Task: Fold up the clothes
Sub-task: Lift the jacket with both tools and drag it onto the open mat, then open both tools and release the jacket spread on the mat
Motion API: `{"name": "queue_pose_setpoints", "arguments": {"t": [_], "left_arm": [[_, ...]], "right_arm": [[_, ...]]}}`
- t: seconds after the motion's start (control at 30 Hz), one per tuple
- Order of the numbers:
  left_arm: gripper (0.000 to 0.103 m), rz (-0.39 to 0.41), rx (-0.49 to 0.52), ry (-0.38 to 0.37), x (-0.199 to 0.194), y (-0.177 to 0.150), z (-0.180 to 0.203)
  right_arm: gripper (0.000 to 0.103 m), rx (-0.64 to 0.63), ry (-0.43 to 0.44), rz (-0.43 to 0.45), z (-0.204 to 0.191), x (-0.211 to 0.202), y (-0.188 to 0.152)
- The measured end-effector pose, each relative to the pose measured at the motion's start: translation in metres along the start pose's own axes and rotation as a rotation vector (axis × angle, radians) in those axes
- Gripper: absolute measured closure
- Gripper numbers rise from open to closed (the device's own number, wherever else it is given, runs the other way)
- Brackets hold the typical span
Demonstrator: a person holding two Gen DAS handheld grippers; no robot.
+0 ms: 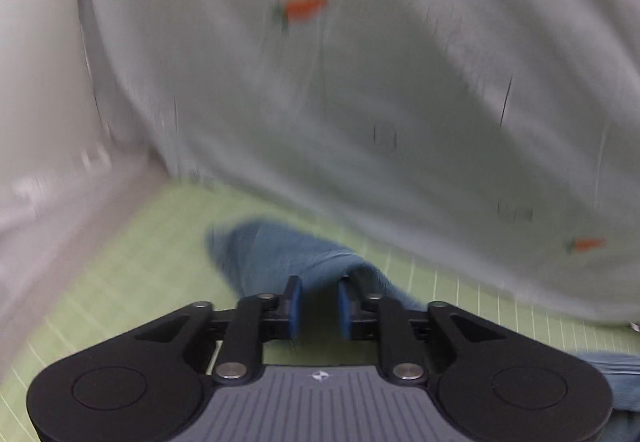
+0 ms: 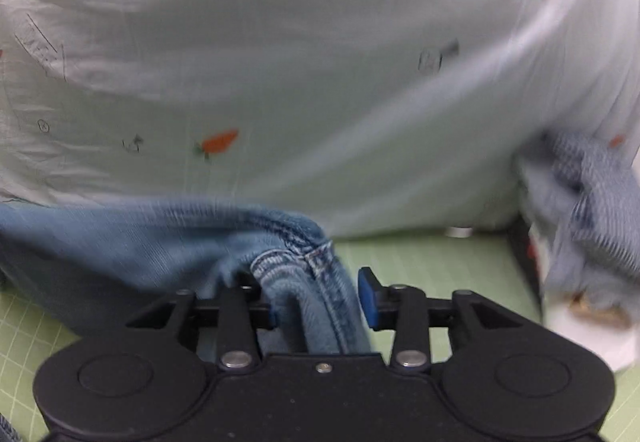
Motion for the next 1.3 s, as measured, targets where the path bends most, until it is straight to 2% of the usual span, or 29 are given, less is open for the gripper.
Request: {"name": "queue_pose_setpoints", "arguments": {"t": [0.03,0.07,0.1,0.13,0.27,0.37,0.5,0.53,0.6,0.63,0.67,0.73,0.83,0.97,1.07,1.13,1.17,1.2,1.27,1.3], "left_arm": [[0.061,-0.055,-0.018,-0.012,0.004,-0.023,-0.005],[0.048,-0.097,-0.032,-0.015,0.004,-0.041,-0.009],[0.042,-0.135,-0.040,-0.011,0.003,-0.059,-0.011],[0.036,-0.175,-0.049,-0.007,0.000,-0.079,-0.014],[0.033,-0.324,-0.113,-0.068,-0.019,-0.149,-0.015],[0.029,-0.367,-0.209,-0.139,-0.033,-0.182,-0.009],[0.027,-0.411,-0.233,-0.190,-0.040,-0.204,0.004],[0.030,-0.412,-0.231,-0.209,-0.042,-0.208,0.008],[0.055,-0.412,-0.227,-0.222,-0.044,-0.215,0.013],[0.090,-0.421,-0.226,-0.199,-0.044,-0.217,0.011],[0.096,-0.419,-0.233,-0.181,-0.045,-0.218,0.005],[0.097,-0.400,-0.257,-0.159,-0.051,-0.217,-0.009],[0.097,-0.325,-0.281,-0.084,-0.067,-0.201,-0.047],[0.098,-0.179,-0.370,0.096,-0.093,-0.163,-0.130],[0.097,-0.081,-0.380,0.291,-0.121,-0.136,-0.193],[0.091,-0.074,-0.367,0.361,-0.132,-0.124,-0.216],[0.078,-0.065,-0.366,0.383,-0.136,-0.120,-0.222],[0.069,-0.059,-0.352,0.371,-0.137,-0.116,-0.219],[0.026,-0.048,-0.323,0.340,-0.137,-0.109,-0.211],[0.022,-0.043,-0.300,0.318,-0.133,-0.107,-0.201]], "right_arm": [[0.047,0.021,0.012,-0.033,0.000,0.005,-0.011],[0.038,0.039,0.015,-0.054,0.004,0.002,-0.021],[0.026,0.058,0.018,-0.075,0.008,0.000,-0.032],[0.025,0.076,0.021,-0.096,0.012,-0.003,-0.042],[0.024,0.165,0.043,-0.180,0.031,-0.022,-0.081],[0.024,0.223,0.063,-0.217,0.040,-0.038,-0.100],[0.023,0.232,0.087,-0.205,0.042,-0.059,-0.109],[0.023,0.224,0.090,-0.200,0.041,-0.063,-0.110],[0.023,0.204,0.098,-0.192,0.039,-0.074,-0.115],[0.023,0.197,0.100,-0.195,0.038,-0.078,-0.119],[0.023,0.189,0.102,-0.198,0.037,-0.082,-0.123],[0.023,0.183,0.106,-0.211,0.034,-0.089,-0.131],[0.023,0.195,0.116,-0.235,0.029,-0.092,-0.140],[0.023,0.210,0.129,-0.253,0.019,-0.093,-0.145],[0.023,0.205,0.129,-0.240,0.011,-0.095,-0.143],[0.023,0.219,0.121,-0.236,0.012,-0.094,-0.141],[0.023,0.234,0.112,-0.235,0.014,-0.092,-0.141],[0.022,0.250,0.104,-0.234,0.016,-0.091,-0.140],[0.019,0.292,0.081,-0.237,0.024,-0.084,-0.138],[0.019,0.312,0.064,-0.239,0.029,-0.079,-0.137]]}}
Point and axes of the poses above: each gripper's, at about its wrist camera, not at the fingertips, and x roughly the way its jaws point, z to its right, y to its top, the point moved 10 cm from there along x, roughly the way its jaws point, and after that the axes turned 9 degrees about -y, right-handed, at the moved point
